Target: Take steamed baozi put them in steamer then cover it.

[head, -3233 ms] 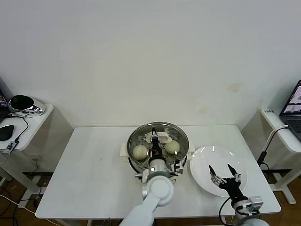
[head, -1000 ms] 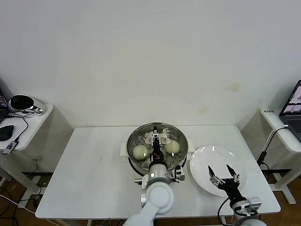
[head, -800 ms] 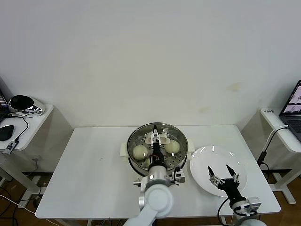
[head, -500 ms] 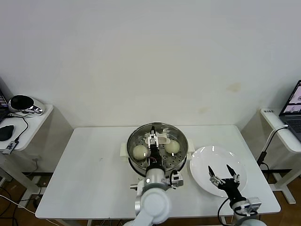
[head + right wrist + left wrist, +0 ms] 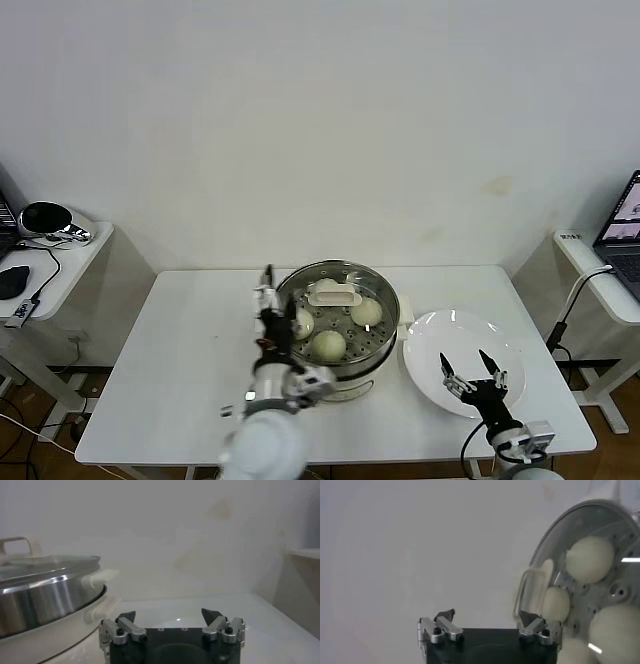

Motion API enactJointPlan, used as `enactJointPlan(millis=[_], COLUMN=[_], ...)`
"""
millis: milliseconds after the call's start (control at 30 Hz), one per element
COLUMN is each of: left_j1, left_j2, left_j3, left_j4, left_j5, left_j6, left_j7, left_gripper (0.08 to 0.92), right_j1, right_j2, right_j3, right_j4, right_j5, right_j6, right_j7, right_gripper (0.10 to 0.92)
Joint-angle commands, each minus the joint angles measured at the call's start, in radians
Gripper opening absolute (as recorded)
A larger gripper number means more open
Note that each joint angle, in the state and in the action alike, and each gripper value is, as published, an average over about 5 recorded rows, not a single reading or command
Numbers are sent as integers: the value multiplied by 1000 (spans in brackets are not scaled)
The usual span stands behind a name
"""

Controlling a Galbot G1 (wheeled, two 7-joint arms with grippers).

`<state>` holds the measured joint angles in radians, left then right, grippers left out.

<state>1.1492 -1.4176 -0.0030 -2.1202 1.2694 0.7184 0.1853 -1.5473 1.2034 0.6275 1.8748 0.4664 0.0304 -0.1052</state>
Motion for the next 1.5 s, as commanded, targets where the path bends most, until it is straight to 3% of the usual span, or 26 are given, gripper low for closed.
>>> enactJointPlan(millis=[33, 133, 267, 533, 1133, 1500], left_j1=[216, 308, 426, 559, 595, 592], left_j2=[115, 100, 83, 67, 26, 10], left_j3=[-577, -686, -727, -686, -659, -658], left_j4=[-128, -65, 10, 47, 38, 36], left_j5=[-954, -1111, -1155, -1238, -1297, -1294], left_j6=[-444, -556, -657, -653, -543, -538], left_j7=[-197, -225, -256, -242, -242, -237], left_gripper=[823, 823, 823, 823, 823, 823], right_j1=[-44, -55, -64, -112, -128, -79], right_j2=[-72, -96, -83, -81, -127, -109], right_j3=[-26, -51, -83, -101, -110, -111], right_j4=[43, 59, 77, 90, 102, 92], right_j5=[29, 47, 45, 3, 19, -7], right_j6=[11, 22, 35, 60, 21, 26], right_j7=[62, 101, 138, 191, 165, 180], right_gripper=[823, 823, 823, 823, 823, 823])
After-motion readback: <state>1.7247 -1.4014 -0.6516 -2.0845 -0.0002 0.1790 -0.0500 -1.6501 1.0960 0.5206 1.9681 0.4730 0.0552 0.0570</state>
